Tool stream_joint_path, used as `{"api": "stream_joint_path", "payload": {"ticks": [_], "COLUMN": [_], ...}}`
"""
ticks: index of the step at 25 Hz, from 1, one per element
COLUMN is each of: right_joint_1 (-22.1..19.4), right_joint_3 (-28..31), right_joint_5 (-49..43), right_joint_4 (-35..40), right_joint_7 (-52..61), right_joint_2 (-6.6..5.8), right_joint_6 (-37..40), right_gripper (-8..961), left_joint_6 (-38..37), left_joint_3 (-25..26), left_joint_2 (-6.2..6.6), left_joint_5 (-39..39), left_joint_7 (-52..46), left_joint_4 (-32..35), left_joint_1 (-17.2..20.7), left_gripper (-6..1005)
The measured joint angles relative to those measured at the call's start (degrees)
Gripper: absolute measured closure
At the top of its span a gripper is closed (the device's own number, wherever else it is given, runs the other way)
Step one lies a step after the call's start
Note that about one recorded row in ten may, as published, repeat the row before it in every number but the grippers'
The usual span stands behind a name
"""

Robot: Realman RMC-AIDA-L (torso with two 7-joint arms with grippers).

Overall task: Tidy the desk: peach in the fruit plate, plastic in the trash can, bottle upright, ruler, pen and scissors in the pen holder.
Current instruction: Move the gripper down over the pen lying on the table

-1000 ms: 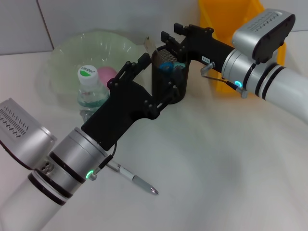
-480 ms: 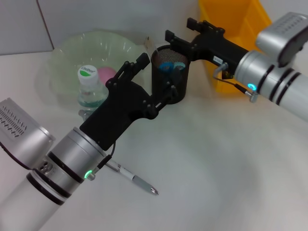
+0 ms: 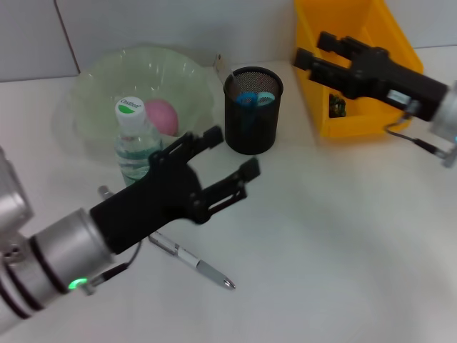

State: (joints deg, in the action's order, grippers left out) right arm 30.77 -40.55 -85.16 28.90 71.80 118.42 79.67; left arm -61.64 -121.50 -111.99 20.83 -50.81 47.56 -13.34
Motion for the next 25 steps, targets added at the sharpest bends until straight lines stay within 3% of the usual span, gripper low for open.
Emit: {"api": "stream_joint_path", "payload": {"ticks": [1, 3, 4, 5, 6, 8, 9, 14, 18, 19, 20, 25], "right_joint_1": [-1.16, -2.87, -3.41, -3.95, -3.95, -4.07, -4.09, -4.13, -3.79, -3.79, -3.63, -3.52], "right_joint_3": [-1.16, -2.71, -2.98, -2.98, -2.98, -2.68, -2.66, -2.7, -3.02, -3.02, -3.16, -3.28], "right_joint_5": [-0.02, -0.24, -0.84, -2.67, -2.67, -6.27, -7.26, -11.63, -17.24, -17.24, -19.1, -25.42], "right_joint_4": [2.23, 5.49, 6.74, 8.4, 8.4, 9.94, 10.37, 12.53, 15.58, 15.58, 16.33, 18.5], "right_joint_7": [2.11, 6.34, 8.62, 12.53, 12.53, 17.21, 18.51, 21.6, 24.8, 24.8, 25.27, 25.26], "right_joint_2": [-0.47, -1.81, -2.74, -4.46, -4.46, -6.84, -7.44, -8.36, -8.3, -8.3, -8.17, -7.98], "right_joint_6": [1.66, 4.84, 6.79, 10.27, 10.27, 14.6, 15.54, 17.7, 18.94, 18.94, 19.58, 22.54], "right_gripper": [195, 195, 195, 195, 194, 194, 194, 194, 194, 195, 195, 195], "left_joint_6": [0.0, 0.02, -0.07, -0.2, -0.36, -2.9, -2.9, -13.35, -20.68, -20.68, -22.41, -24.43], "left_joint_3": [0.0, 5.52, 8.34, 10.77, 13.27, 21.03, 21.03, 34.32, 45.21, 45.21, 48.07, 51.36], "left_joint_2": [0.0, 0.5, 0.72, 0.89, 1.06, 1.2, 1.2, -0.53, -3.62, -3.62, -4.68, -5.78], "left_joint_5": [0.0, 10.54, 16.01, 21.08, 25.55, 41.64, 41.64, 58.95, 71.83, 71.83, 74.51, 76.67], "left_joint_7": [0.0, -6.34, -10.06, -13.5, -16.66, -27.71, -27.71, -38.03, -41.12, -41.12, -41.19, -40.98], "left_joint_4": [0.0, 2.62, 4.13, 5.53, 7.1, 11.81, 11.81, 13.43, 13.77, 13.77, 13.87, 13.92], "left_joint_1": [0.0, 2.14, 3.06, 3.78, 4.38, 5.44, 5.44, 4.88, 3.19, 3.19, 2.64, 2.0], "left_gripper": [205, 205, 205, 205, 205, 205, 205, 204, 204, 204, 204, 205]}}
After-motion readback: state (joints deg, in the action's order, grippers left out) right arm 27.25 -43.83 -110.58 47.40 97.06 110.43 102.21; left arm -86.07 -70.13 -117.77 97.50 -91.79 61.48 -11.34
